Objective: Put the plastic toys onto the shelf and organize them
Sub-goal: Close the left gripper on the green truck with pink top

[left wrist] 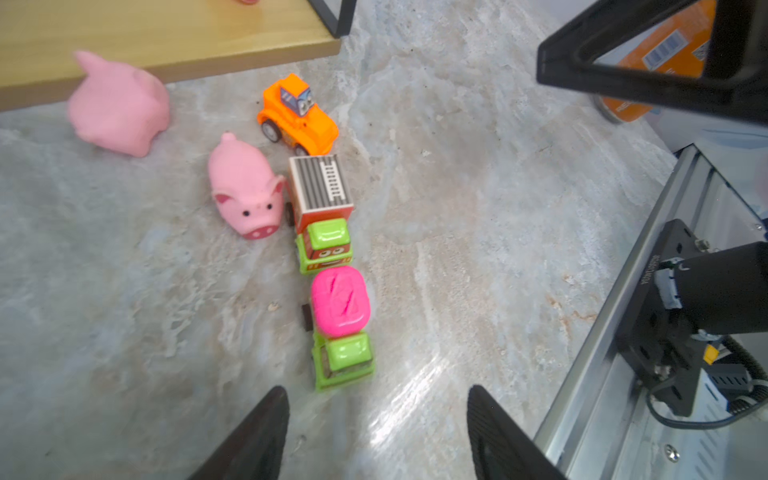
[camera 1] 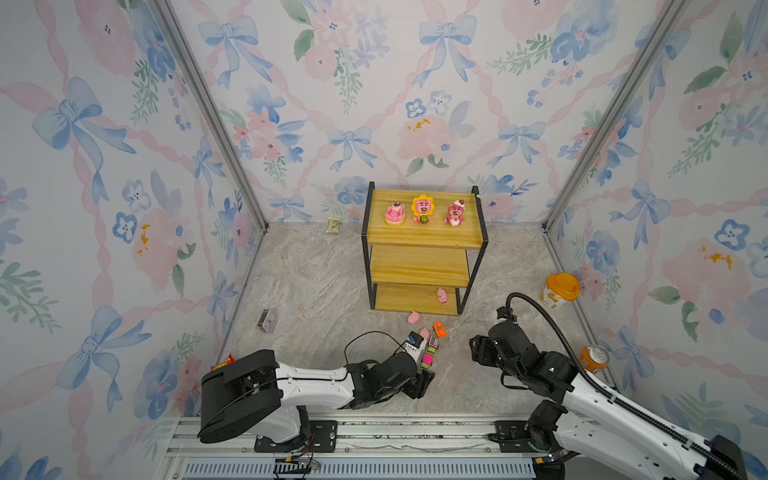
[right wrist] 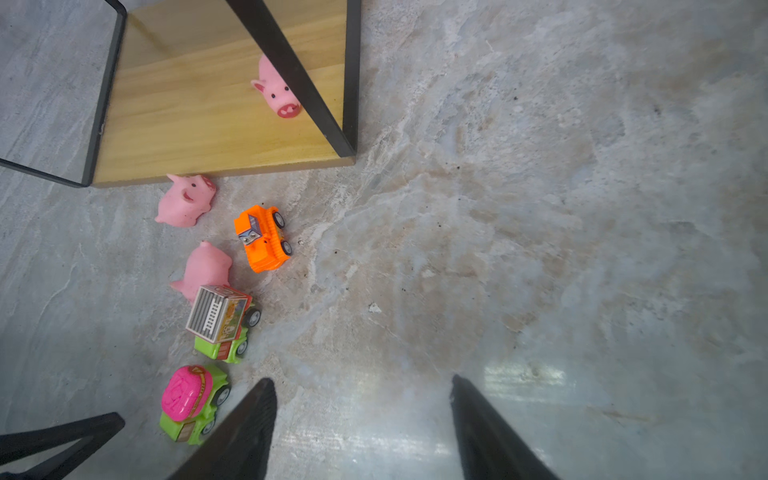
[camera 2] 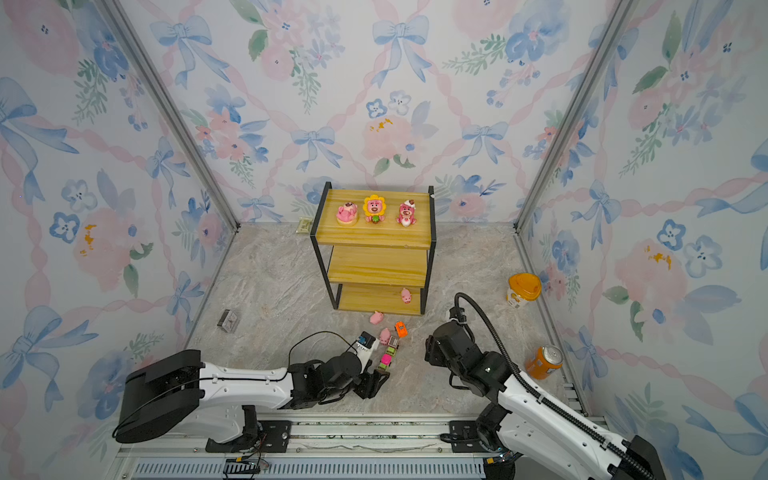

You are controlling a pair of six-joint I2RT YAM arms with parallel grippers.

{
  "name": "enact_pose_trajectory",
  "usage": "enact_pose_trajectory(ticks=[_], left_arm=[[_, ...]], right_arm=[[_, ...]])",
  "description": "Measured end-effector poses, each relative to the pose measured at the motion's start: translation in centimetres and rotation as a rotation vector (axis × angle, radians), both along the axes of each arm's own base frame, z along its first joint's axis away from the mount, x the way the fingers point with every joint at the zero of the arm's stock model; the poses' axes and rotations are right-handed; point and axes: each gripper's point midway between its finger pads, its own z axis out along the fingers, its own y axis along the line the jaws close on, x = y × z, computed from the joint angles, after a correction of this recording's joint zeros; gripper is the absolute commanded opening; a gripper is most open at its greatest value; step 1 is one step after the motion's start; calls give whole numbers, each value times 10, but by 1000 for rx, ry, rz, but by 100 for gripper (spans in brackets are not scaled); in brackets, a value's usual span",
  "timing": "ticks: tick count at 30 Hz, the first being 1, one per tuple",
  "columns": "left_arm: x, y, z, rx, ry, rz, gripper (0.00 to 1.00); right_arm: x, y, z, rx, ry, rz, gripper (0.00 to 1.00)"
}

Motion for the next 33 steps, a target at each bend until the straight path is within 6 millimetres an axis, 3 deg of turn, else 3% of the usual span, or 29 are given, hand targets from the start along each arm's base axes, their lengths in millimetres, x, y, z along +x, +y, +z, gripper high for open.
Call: enact_pose_trajectory(ticks=[7,15,22,28,33], left_arm=[[19,27,-6,-11,1,79,70],[14,5,-22,6,41,7,68],[9,-15,-25,-6,60,-43,67],[11,-24,-29,-1,71,-44,61],[13,-27,-33,0,81,-35,51]], right_arm=[[-2,-8,5,11,-33,-42,69],[-2,-12,-6,-45,1,-49,69],[-2,-12,-10,-67,11,-37,69],[-2,-12,-10,-73,8,-29,69],[-1,-12,-10,-78,7,-26,69]])
